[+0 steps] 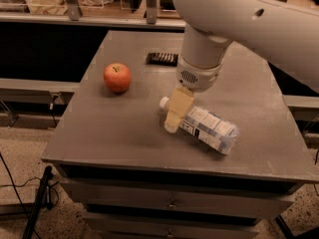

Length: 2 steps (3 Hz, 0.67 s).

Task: Place blue plastic bottle upright

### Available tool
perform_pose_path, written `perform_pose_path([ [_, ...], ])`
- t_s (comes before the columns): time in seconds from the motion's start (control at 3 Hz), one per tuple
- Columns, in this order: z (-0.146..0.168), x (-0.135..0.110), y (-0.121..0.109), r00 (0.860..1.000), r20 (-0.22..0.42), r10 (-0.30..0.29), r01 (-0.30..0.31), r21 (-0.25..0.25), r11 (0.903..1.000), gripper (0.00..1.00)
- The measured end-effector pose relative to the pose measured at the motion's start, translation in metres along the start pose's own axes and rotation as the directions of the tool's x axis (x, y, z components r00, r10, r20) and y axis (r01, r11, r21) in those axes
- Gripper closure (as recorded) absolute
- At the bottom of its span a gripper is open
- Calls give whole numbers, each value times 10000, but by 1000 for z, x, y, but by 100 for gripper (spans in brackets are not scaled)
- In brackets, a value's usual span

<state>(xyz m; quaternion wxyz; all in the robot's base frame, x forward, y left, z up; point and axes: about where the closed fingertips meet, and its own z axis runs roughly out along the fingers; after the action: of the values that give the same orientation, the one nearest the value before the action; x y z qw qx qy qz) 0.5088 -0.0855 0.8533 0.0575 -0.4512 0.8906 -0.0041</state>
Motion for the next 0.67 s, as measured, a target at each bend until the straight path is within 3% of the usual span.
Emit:
perform_pose_path([
  [0.67, 8, 5, -6, 9994, 345, -43, 22, 593, 9982, 0],
])
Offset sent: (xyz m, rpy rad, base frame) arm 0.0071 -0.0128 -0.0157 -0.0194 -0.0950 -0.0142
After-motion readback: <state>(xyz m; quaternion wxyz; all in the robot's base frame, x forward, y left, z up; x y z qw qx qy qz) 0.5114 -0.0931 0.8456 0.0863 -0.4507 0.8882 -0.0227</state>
